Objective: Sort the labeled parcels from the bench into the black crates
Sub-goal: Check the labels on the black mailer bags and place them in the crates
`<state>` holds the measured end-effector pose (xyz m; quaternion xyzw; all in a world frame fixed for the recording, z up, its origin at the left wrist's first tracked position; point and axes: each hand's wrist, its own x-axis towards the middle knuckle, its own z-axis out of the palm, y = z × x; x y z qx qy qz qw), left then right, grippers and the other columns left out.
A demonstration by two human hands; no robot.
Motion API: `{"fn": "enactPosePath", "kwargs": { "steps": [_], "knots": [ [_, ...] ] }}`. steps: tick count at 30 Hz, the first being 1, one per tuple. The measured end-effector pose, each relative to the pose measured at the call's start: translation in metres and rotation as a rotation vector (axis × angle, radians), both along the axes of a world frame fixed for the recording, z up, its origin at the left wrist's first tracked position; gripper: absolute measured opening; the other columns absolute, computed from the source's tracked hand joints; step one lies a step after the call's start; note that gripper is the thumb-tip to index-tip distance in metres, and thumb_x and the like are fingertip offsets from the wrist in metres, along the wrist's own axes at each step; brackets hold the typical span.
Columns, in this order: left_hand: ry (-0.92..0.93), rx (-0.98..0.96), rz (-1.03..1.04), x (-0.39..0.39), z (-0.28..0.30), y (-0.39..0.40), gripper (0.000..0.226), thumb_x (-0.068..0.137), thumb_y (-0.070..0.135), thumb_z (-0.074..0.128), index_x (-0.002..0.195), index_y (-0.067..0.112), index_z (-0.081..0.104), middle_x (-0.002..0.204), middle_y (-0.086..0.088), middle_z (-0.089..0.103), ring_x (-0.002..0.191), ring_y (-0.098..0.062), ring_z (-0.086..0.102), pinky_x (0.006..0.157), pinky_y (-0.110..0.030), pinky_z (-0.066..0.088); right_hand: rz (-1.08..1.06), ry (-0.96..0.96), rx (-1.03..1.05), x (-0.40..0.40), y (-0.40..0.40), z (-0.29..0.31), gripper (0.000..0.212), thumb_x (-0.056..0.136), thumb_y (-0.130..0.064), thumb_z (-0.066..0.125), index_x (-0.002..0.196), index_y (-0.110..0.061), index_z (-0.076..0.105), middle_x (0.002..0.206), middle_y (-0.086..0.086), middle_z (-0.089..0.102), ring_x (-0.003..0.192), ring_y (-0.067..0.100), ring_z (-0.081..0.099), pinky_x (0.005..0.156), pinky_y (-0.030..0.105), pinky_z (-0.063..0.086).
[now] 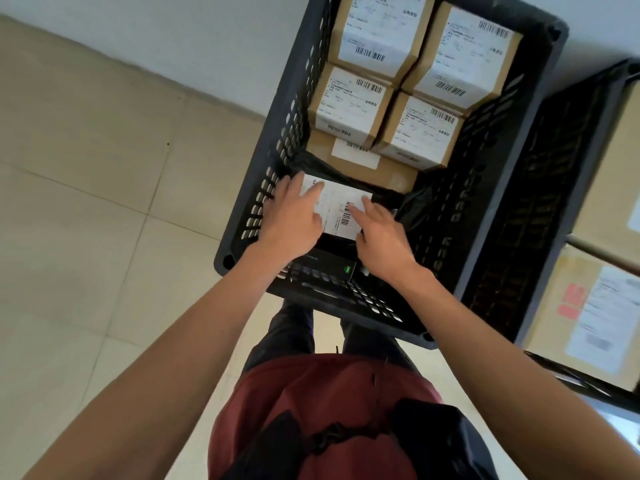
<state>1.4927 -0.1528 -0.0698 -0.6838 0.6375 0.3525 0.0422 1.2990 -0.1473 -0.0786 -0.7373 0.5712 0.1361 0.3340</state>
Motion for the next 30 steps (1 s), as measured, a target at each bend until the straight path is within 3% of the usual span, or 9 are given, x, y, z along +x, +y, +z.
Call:
{"fn": "enactPosePath", "kwargs": {
  "steps": [5, 13, 16, 20, 24, 26, 27, 28, 30],
  "knots": [
    [-0.205, 0.181, -0.355, -0.005, -0.02, -0.007, 0.073, 0.101, 0.028, 0.057, 0.163, 0.034, 0.019, 0.172, -0.011, -0.008, 0.158, -0.037, -0.007, 0.122, -0.065, 0.019, 0.117, 0.1, 0.132, 0.007, 0.013, -0.013, 0.073, 0.102, -0.011, 0.049, 0.166, -0.028, 0.017, 0.175, 0.006, -0.006, 0.16, 0.031, 0.0, 0.122, 0.061, 0.025],
    [-0.247, 0.256, -0.403, 0.001, -0.034, -0.008, 0.091, 0.098, 0.021, 0.064, 0.164, 0.039, 0.005, 0.171, -0.005, -0.023, 0.158, -0.032, -0.017, 0.124, -0.063, 0.015, 0.092, 0.162, 0.175, 0.013, 0.011, -0.024, 0.08, 0.1, -0.008, 0.054, 0.165, -0.031, 0.014, 0.174, 0.0, -0.013, 0.16, 0.026, -0.009, 0.123, 0.064, 0.015],
    [-0.232, 0.244, -0.416, 0.003, -0.035, -0.011, 0.088, 0.097, 0.024, 0.064, 0.164, 0.04, 0.01, 0.172, -0.006, -0.016, 0.158, -0.034, -0.011, 0.123, -0.064, 0.016, 0.078, 0.15, 0.168, 0.012, 0.01, -0.025, 0.078, 0.1, -0.007, 0.051, 0.165, -0.033, 0.017, 0.175, -0.002, -0.011, 0.16, 0.026, -0.007, 0.123, 0.063, 0.014],
    [-0.179, 0.17, -0.367, 0.005, -0.03, -0.02, 0.062, 0.101, 0.033, 0.057, 0.159, 0.034, 0.035, 0.168, -0.009, 0.014, 0.151, -0.035, 0.016, 0.119, -0.06, 0.027, -0.004, 0.028, 0.161, 0.005, 0.01, -0.023, 0.065, 0.102, -0.004, 0.046, 0.161, -0.027, 0.033, 0.175, 0.002, 0.004, 0.161, 0.026, 0.003, 0.124, 0.057, 0.022],
    [-0.059, 0.089, -0.199, 0.008, -0.019, -0.027, 0.048, 0.102, 0.031, 0.055, 0.149, 0.023, 0.053, 0.157, -0.009, 0.04, 0.143, -0.031, 0.033, 0.112, -0.054, 0.038, -0.455, -0.203, 0.066, -0.005, 0.014, -0.002, 0.049, 0.104, -0.002, 0.047, 0.151, -0.016, 0.053, 0.168, 0.01, 0.033, 0.151, 0.025, 0.036, 0.126, 0.039, 0.028],
    [-0.001, 0.026, -0.148, 0.008, -0.007, -0.028, 0.045, 0.102, 0.028, 0.057, 0.147, 0.021, 0.056, 0.155, -0.008, 0.043, 0.142, -0.03, 0.036, 0.113, -0.053, 0.038, -0.67, -0.318, 0.034, -0.014, 0.018, 0.023, 0.046, 0.106, -0.006, 0.048, 0.15, -0.018, 0.055, 0.166, 0.006, 0.036, 0.128, 0.011, 0.056, 0.114, 0.032, 0.045],
    [0.04, 0.004, -0.13, 0.006, 0.001, -0.029, 0.044, 0.103, 0.027, 0.057, 0.146, 0.02, 0.057, 0.154, -0.007, 0.046, 0.141, -0.029, 0.039, 0.113, -0.053, 0.039, -0.752, -0.37, 0.017, -0.019, 0.022, 0.036, 0.044, 0.107, -0.007, 0.049, 0.149, -0.02, 0.056, 0.165, 0.003, 0.038, 0.108, 0.002, 0.064, 0.095, 0.024, 0.055],
    [0.089, -0.01, -0.117, 0.003, 0.01, -0.03, 0.043, 0.103, 0.027, 0.057, 0.145, 0.02, 0.057, 0.152, -0.006, 0.049, 0.139, -0.028, 0.043, 0.113, -0.052, 0.041, -0.818, -0.41, -0.003, -0.025, 0.025, 0.048, 0.043, 0.108, -0.009, 0.049, 0.148, -0.022, 0.057, 0.163, 0.0, 0.042, 0.09, -0.001, 0.067, 0.074, 0.017, 0.055],
    [0.196, -0.034, -0.109, -0.008, 0.032, -0.032, 0.041, 0.104, 0.026, 0.057, 0.144, 0.021, 0.058, 0.149, -0.004, 0.053, 0.136, -0.025, 0.048, 0.112, -0.049, 0.044, -0.915, -0.469, -0.058, -0.038, 0.033, 0.072, 0.04, 0.109, -0.013, 0.05, 0.145, -0.026, 0.059, 0.155, 0.001, 0.052, 0.086, 0.007, 0.07, 0.056, 0.013, 0.047]
  ]
}}
